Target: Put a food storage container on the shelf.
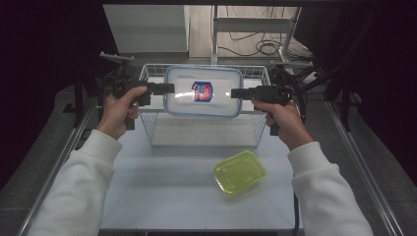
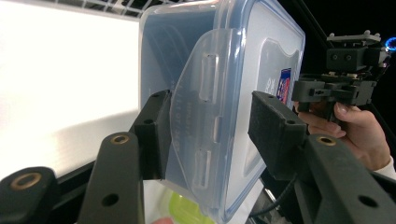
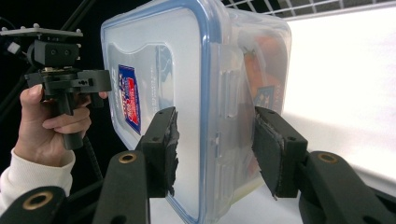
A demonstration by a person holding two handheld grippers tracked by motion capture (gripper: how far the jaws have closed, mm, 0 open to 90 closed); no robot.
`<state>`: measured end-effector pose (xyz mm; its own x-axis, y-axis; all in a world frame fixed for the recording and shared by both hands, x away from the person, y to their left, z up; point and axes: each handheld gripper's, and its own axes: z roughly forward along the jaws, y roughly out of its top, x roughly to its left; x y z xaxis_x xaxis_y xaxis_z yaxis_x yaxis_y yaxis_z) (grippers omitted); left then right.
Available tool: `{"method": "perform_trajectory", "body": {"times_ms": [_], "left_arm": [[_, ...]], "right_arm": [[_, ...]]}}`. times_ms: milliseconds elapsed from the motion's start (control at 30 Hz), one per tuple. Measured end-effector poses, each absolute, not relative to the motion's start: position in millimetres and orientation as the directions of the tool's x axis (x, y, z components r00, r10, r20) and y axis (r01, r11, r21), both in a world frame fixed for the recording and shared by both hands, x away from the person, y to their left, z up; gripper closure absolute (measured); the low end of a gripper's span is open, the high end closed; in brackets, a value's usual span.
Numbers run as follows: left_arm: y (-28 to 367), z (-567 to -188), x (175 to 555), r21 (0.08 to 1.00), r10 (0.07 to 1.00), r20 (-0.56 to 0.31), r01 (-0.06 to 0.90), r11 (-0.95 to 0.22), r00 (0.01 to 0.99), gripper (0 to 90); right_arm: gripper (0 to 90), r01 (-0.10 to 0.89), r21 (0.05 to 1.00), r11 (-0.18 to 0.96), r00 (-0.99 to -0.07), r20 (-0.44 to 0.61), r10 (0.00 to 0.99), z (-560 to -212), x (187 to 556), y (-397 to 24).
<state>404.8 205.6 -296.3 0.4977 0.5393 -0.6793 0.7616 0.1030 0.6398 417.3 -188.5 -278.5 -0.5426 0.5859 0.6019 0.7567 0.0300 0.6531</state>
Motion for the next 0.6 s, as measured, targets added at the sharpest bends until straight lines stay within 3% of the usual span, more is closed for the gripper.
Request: {"method": "perform_trajectory", "body": {"times_ms": [600], "left_arm": [[200, -319, 461, 0.534, 0.518, -0.761, 0.831, 0.159, 0.39, 49.8]], "right_arm": [[51.6, 0.824, 0.566, 0.015, -0.454, 0.646, 0.614, -287, 479, -192]]}}
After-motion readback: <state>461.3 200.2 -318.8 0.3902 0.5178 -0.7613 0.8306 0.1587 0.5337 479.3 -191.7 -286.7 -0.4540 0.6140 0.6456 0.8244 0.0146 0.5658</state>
